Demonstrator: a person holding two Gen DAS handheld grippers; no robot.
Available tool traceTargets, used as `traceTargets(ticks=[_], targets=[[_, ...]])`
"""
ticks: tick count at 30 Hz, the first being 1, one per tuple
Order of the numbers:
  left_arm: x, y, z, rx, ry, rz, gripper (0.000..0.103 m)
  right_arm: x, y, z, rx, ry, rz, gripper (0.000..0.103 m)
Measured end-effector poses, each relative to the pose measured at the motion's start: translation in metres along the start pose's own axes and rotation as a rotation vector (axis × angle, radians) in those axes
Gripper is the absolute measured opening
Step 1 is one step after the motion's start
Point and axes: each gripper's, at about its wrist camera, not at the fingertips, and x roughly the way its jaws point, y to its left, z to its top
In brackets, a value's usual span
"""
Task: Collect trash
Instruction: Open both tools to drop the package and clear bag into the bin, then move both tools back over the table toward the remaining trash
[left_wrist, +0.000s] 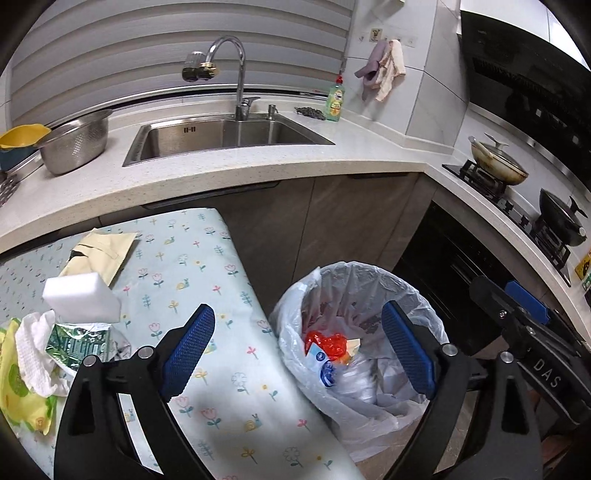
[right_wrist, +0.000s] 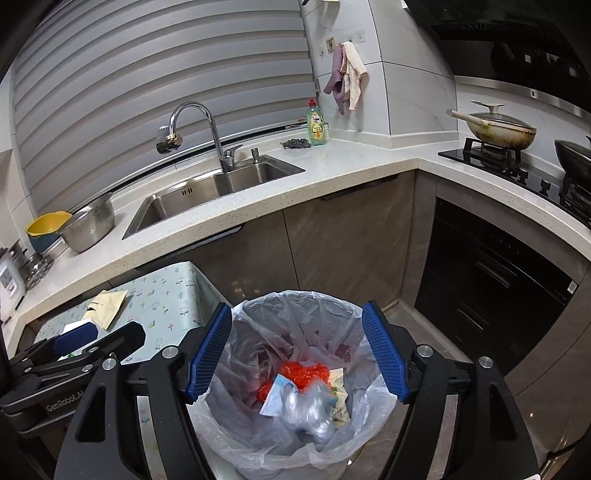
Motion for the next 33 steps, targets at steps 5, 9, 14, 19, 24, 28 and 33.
traceTargets(ticks=[5,9,14,19,24,28,33], targets=[[-0.012,0.015,0.0,-0.02,-0.019,0.033,0.088,-0.005,0.012,0.0,-0.015,0.001,0.016,0.07],[-0.03,0.032,-0.002,-0.037,-0.042,0.077,0.087,-0.011,0.03,-0.001,-0.034,-0.001,0.043,0.071],[-0.056,0.065,-0.007,-0.077,-0.063,0.147,0.088,-0.022,0.065,-0.003,-0.07,-0.008,0.097,0.073],[-0.086,0.101,-0.013,-0.117,-0.085,0.228,0.088,-0.034,0.105,-0.009,-0.111,-0.011,0.15,0.073],[-0.11,0.138,-0.023,-0.15,-0.087,0.3,0.088,-0.045,0.144,-0.019,-0.148,-0.005,0.194,0.073],[-0.125,0.171,-0.036,-0.176,-0.088,0.354,0.088,-0.05,0.171,-0.027,-0.16,0.007,0.224,0.073],[-0.138,0.211,-0.057,-0.226,-0.07,0.407,0.088,-0.048,0.205,-0.041,-0.185,0.033,0.246,0.073]])
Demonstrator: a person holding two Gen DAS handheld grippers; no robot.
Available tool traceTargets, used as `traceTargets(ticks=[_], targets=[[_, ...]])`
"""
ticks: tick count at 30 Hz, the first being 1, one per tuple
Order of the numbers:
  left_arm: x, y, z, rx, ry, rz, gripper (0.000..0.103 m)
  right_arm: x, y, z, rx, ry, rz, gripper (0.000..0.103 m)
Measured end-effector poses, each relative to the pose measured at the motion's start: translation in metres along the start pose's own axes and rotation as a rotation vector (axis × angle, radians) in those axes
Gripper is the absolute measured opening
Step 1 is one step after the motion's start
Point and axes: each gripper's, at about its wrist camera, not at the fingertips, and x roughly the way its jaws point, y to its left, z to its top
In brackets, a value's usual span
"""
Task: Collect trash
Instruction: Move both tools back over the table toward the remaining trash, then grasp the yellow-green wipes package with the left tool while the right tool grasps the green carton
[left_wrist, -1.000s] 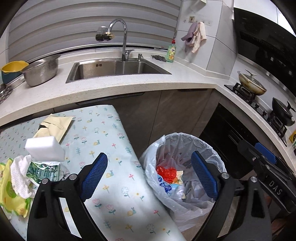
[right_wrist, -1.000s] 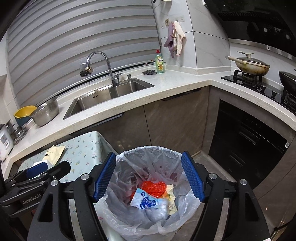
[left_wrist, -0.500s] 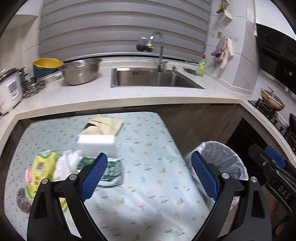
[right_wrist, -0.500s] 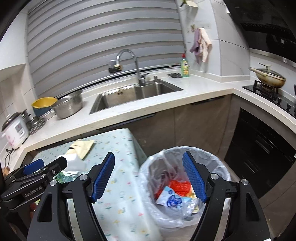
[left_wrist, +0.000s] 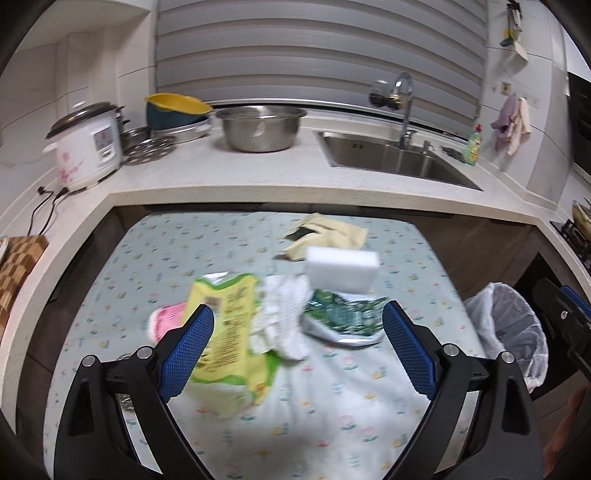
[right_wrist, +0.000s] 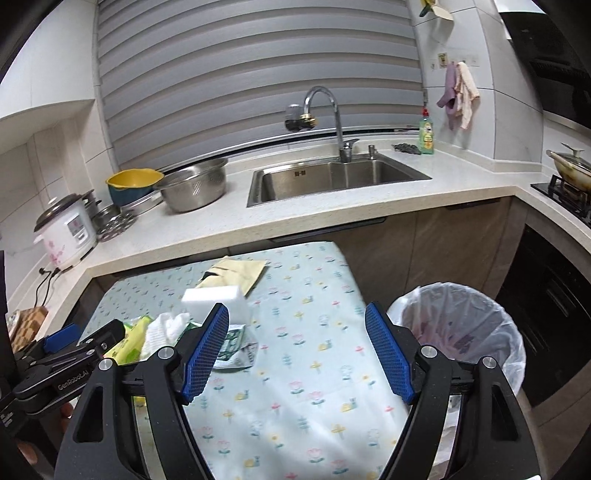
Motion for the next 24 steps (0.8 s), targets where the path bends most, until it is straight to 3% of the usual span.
traceTargets(ticks=[10,24], targets=[[0.026,0.057,-0.037,-0.03,0.101,0.065,0.088,0.049,0.038,-0.025,0.01,0.102,0.03,0.073],[0.061,0.066,-0.056,-0.043,0.148,-0.006,0.093,0.141,0.061,-0.047,-0.001,0.232,0.001,0.073]])
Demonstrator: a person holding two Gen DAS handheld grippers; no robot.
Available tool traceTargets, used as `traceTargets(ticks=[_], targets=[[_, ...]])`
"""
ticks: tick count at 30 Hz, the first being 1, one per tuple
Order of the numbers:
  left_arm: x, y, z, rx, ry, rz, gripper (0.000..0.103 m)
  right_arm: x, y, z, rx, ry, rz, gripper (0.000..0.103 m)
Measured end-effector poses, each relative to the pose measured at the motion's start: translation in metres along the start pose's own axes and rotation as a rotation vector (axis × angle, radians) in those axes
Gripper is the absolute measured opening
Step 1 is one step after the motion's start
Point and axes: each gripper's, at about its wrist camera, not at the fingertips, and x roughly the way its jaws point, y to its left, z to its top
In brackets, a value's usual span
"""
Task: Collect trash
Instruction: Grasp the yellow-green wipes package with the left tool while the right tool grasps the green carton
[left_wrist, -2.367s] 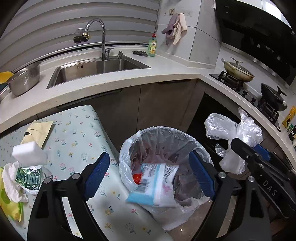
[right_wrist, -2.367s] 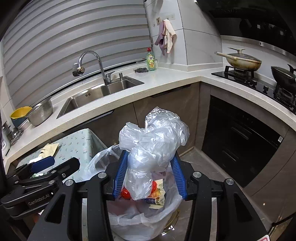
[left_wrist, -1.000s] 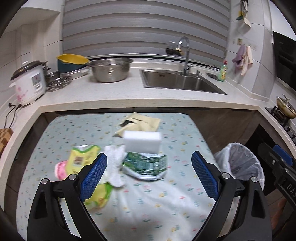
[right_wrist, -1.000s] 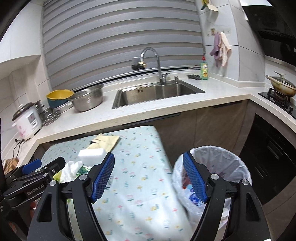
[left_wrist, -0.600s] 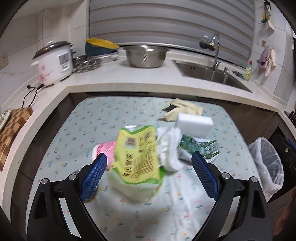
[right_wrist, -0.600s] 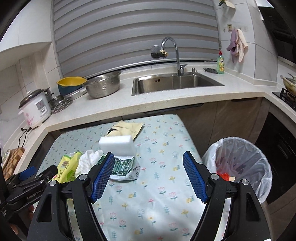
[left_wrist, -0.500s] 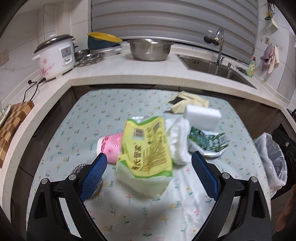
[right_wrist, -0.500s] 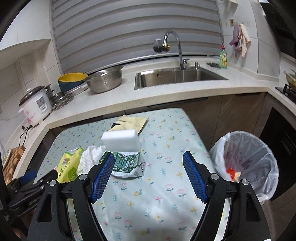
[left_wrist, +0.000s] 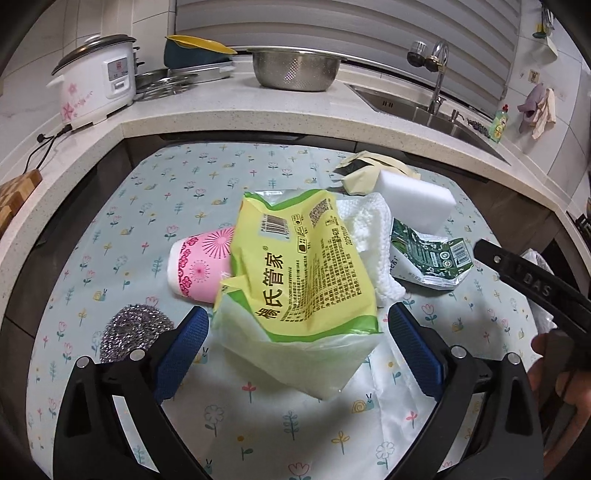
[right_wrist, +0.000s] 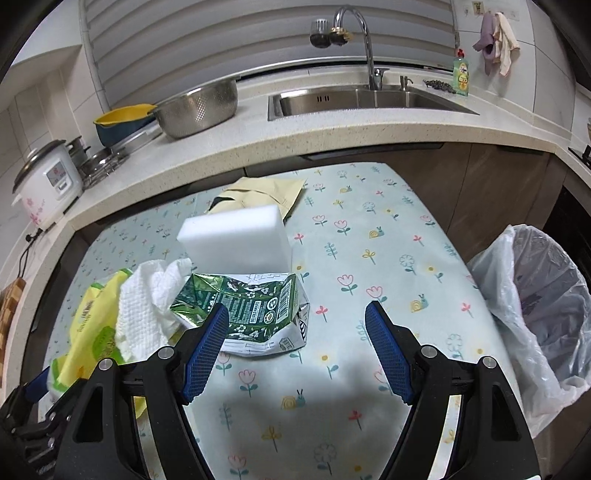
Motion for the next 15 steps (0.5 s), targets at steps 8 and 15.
traceTargets(ticks=[8,15], targets=[[0.018,0.009,-0.001,-0.015,0.041,-0.013,0.07,0.035,0.007,-0.001,-0.028,0.053,-0.009,0.052],[0.015,0.023,-0.003,-0.065,0.045,-0.036,0.05,0.033,0.005,-0.01,-0.021,0.05,0.017,0.018]])
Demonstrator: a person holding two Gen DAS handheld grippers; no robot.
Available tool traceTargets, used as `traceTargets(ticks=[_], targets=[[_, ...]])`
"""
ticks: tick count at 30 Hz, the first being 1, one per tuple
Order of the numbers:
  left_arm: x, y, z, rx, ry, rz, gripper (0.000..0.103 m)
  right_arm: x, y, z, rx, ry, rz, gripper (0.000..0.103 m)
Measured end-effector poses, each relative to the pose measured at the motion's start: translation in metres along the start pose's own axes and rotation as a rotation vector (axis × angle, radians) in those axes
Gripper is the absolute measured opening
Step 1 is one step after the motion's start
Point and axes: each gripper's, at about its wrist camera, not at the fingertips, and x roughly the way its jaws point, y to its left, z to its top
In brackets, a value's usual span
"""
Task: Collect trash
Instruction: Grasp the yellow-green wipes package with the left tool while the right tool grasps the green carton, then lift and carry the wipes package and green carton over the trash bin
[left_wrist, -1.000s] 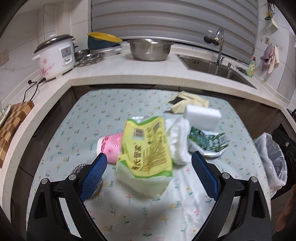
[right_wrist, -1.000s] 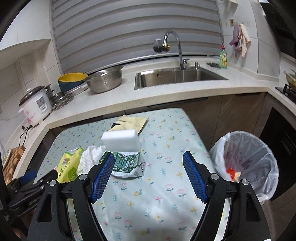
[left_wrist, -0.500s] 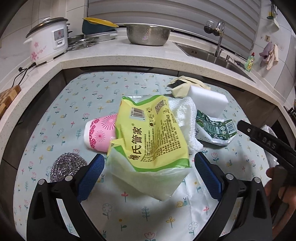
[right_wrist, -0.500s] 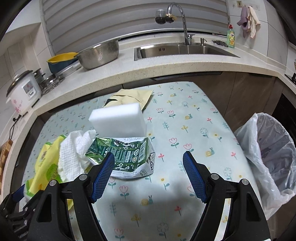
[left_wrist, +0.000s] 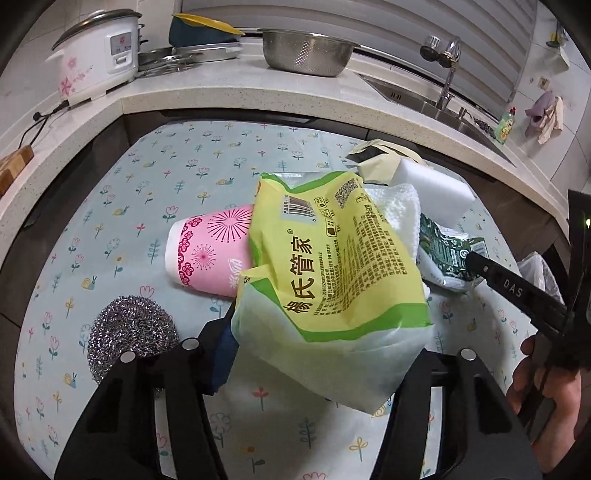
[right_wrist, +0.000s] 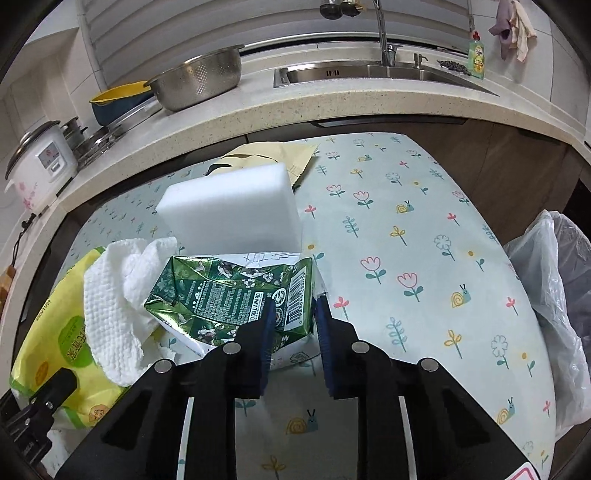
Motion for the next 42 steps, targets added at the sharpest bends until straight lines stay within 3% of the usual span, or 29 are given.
traceTargets(ticks=[1,7,16,18,20,27,30,32,36,42], targets=[[-0.001,0.001,0.0,-0.003,0.0,0.0,0.043,-0.004,0.0,-0.001,-0.003,-0.012,0.0,0.017],[-0.021,0.004,0.002,-0.025,-0.024,-0.013,0.03,-0.039,-0.001,0.0,-0.012,-0.083,-0.003,0.014],[-0.071,-0.009,0.008,-0.029,-0.113,-0.056,0.028,-0.095,-0.024,0.009,0.041,-0.176,-0.01,0.009],[-0.082,-0.013,0.01,-0.027,-0.129,-0.07,0.028,-0.105,-0.029,0.009,0.045,-0.191,-0.009,0.001],[-0.091,-0.019,0.011,-0.022,-0.144,-0.079,0.028,-0.116,-0.034,0.009,0.05,-0.203,-0.014,0.001],[-0.109,-0.038,0.005,0.007,-0.159,-0.11,0.028,-0.128,-0.053,-0.011,0.061,-0.154,-0.019,0.001],[-0.11,-0.044,0.0,0.014,-0.152,-0.119,0.028,-0.126,-0.062,-0.027,0.091,-0.13,-0.018,0.019],[-0.109,-0.047,-0.003,0.021,-0.145,-0.119,0.028,-0.121,-0.067,-0.038,0.121,-0.115,-0.003,0.045],[-0.099,-0.051,-0.006,0.023,-0.117,-0.124,0.028,-0.105,-0.06,-0.05,0.112,-0.068,0.013,0.046],[-0.08,-0.051,-0.006,0.023,-0.086,-0.106,0.028,-0.077,-0.029,-0.037,0.023,-0.049,0.015,0.052]])
